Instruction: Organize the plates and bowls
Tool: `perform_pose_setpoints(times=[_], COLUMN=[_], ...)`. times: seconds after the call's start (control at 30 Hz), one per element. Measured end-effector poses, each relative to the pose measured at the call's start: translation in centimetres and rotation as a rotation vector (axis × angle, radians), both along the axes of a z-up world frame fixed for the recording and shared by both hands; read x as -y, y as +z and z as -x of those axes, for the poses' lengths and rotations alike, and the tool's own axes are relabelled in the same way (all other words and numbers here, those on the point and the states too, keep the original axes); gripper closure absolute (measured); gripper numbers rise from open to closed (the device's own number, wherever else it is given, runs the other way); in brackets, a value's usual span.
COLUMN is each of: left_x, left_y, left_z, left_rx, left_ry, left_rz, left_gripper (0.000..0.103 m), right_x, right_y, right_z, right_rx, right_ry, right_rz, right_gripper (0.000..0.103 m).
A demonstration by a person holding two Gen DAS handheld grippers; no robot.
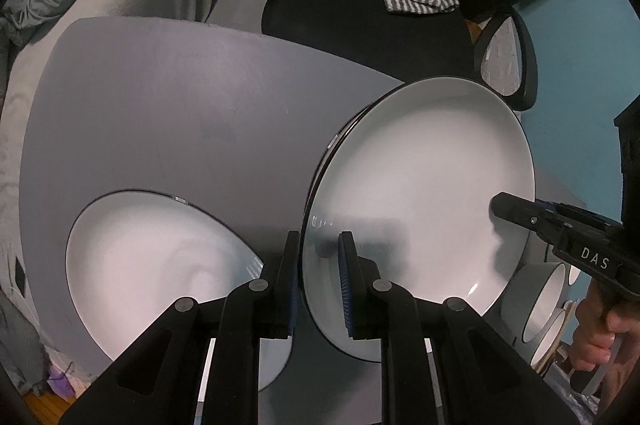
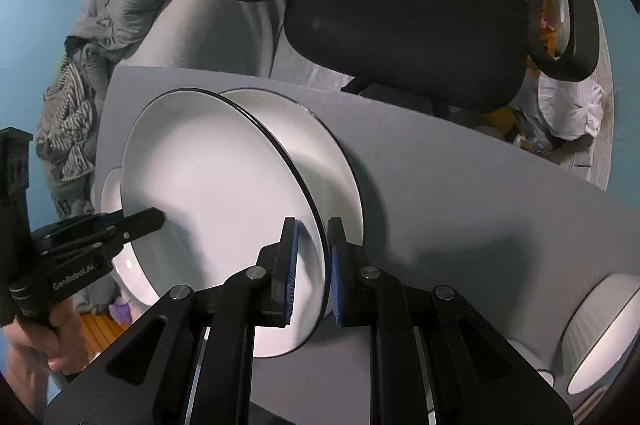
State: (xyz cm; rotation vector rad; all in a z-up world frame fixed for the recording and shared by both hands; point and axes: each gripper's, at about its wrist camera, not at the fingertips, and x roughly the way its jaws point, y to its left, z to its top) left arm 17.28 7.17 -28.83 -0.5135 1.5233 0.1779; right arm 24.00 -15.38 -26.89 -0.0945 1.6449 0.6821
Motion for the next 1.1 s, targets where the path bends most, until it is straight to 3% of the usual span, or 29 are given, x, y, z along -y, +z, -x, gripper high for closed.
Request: perform_pose_setpoints(times=[0.67, 0.93, 1.03, 1.1], left_x=[-0.2, 0.2, 0.1, -0.1], left_y=[-1.8, -2.1, -2.1, -2.0], left_z=[-1.3, -1.8, -1.8, -1.8], left_rx=[-0.042, -0.065, -0.066, -0.070], left_ry=[-0.029, -0.054, -0.060, -0.056], left_rz=[0.003, 0.000, -0.017, -0.039], left_gripper=[0.085, 0.083, 0.077, 0.075], right_x=[-1.1, -1.5, -1.9, -2.3], right_y=[-1.2, -1.6, -1.7, -1.7], right_z=[-0.6, -1.0, -1.0, -1.0], right_rx=[-0.016, -0.098, -0.110, -0.125], right_ry=[-0.002, -0.027, -0.026, -0.021], right_rz=[0.093, 0.103, 0.143, 0.161], right_gripper=[0.085, 0.064, 0.062, 0.055])
